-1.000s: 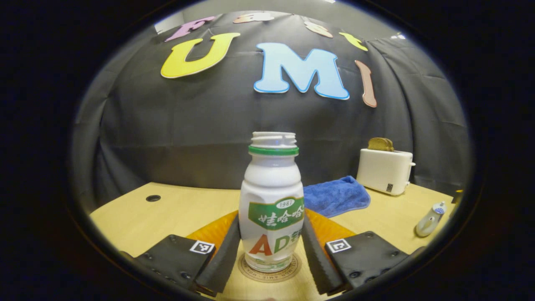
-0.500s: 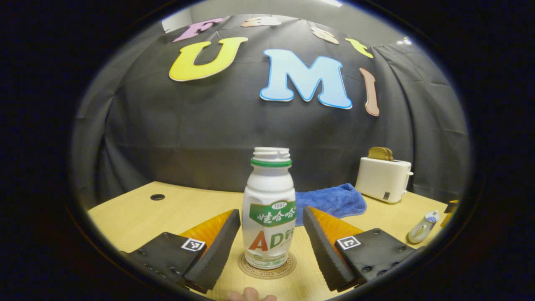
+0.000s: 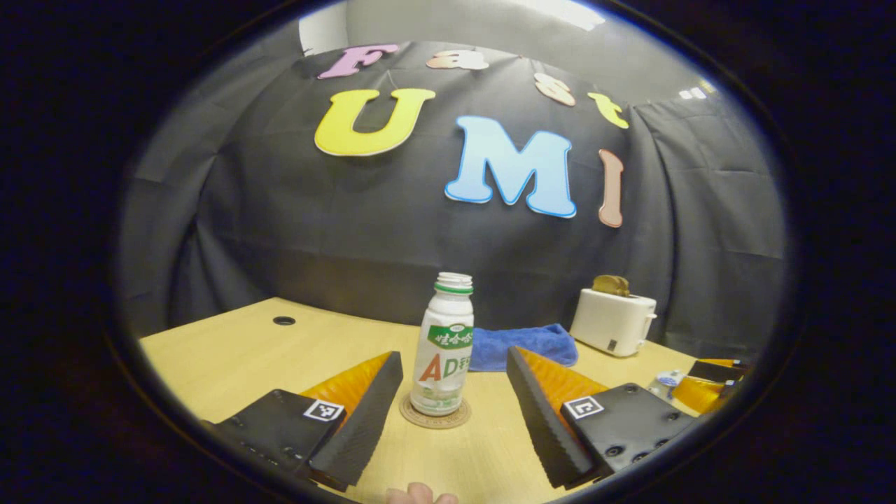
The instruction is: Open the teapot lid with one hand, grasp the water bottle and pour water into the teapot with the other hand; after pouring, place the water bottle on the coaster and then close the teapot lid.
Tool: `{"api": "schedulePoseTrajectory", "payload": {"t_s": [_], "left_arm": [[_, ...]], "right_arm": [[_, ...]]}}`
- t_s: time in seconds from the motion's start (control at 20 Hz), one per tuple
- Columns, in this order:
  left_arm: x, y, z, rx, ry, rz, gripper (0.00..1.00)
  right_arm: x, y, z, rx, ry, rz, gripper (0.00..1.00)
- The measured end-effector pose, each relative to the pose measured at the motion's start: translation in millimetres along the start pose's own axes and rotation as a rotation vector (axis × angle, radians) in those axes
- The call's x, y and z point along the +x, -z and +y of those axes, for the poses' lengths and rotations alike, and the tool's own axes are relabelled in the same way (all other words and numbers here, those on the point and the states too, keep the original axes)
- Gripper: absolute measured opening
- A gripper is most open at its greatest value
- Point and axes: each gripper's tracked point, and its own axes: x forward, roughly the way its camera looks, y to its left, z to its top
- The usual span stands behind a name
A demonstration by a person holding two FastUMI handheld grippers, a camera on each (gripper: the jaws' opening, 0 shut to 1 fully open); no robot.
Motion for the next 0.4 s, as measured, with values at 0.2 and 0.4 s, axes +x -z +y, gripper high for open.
{"api": "schedulePoseTrajectory", "payload": {"t_s": [0.2, 0.4], "left_arm": [[-57.2, 1.5, -18.0, 0.016, -0.024, -0.016, 1.0], [-87.7, 45.1, -40.4, 0.016, -0.032, 0.04, 1.0]], "right_arm": [[-22.3, -5.2, 20.2, 0.054, 0.017, 0.014, 0.86], [-46.0, -0.7, 37.8, -0.002, 0.061, -0.018, 0.86]]}}
